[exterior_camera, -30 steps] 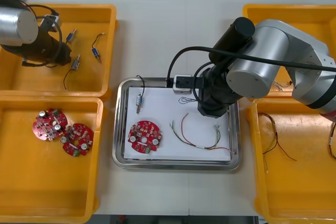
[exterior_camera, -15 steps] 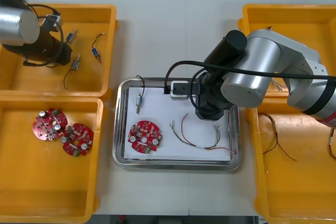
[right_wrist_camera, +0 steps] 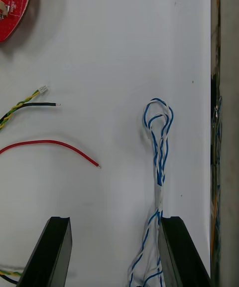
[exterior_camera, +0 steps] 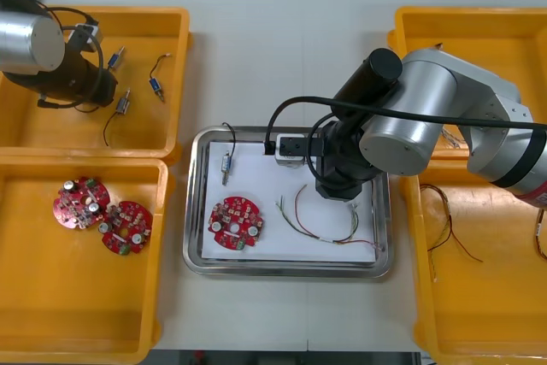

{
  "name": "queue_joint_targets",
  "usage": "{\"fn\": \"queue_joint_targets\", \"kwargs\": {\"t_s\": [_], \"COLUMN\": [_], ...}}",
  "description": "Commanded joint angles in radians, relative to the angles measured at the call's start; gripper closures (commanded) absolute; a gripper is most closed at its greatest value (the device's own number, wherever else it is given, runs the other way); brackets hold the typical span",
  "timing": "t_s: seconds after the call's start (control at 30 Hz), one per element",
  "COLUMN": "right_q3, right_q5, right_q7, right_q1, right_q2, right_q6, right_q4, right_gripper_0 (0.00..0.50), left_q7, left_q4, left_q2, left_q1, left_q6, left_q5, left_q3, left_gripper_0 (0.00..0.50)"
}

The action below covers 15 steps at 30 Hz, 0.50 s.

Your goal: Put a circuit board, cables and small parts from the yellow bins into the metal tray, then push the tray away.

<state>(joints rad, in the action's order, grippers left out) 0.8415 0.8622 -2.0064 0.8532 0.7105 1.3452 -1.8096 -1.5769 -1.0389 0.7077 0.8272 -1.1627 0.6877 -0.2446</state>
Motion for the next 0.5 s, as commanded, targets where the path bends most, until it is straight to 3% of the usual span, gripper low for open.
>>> {"fn": "queue_joint_targets", "kwargs": {"t_s": [0.03, 0.23, 0.5], "right_q3": [0.002, -0.05, -0.199], "right_q5": [0.017, 0.024, 0.009], "right_q7": [0.035, 0.046, 0.078], "right_q1": [0.035, 0.037, 0.033], "right_q2": [-0.013, -0.02, -0.086], "right_q6": [0.002, 0.091, 0.334], "right_q4": [-0.011, -0.031, -0.073], "right_gripper_0": [0.0, 0.0, 0.0], "left_q7": [-0.049, -0.061, -0.071], "left_q4": [-0.001, -0.001, -0.003], "left_q2": [0.055, 0.081, 0.105], "left_q1": [0.03, 0.029, 0.013], "left_q6": [-0.011, -0.049, -0.095], "left_q5": [0.024, 0.049, 0.081], "left_q3": [-0.018, -0.018, -0.019], "left_gripper_0": [0.5, 0.5, 0.5]}}
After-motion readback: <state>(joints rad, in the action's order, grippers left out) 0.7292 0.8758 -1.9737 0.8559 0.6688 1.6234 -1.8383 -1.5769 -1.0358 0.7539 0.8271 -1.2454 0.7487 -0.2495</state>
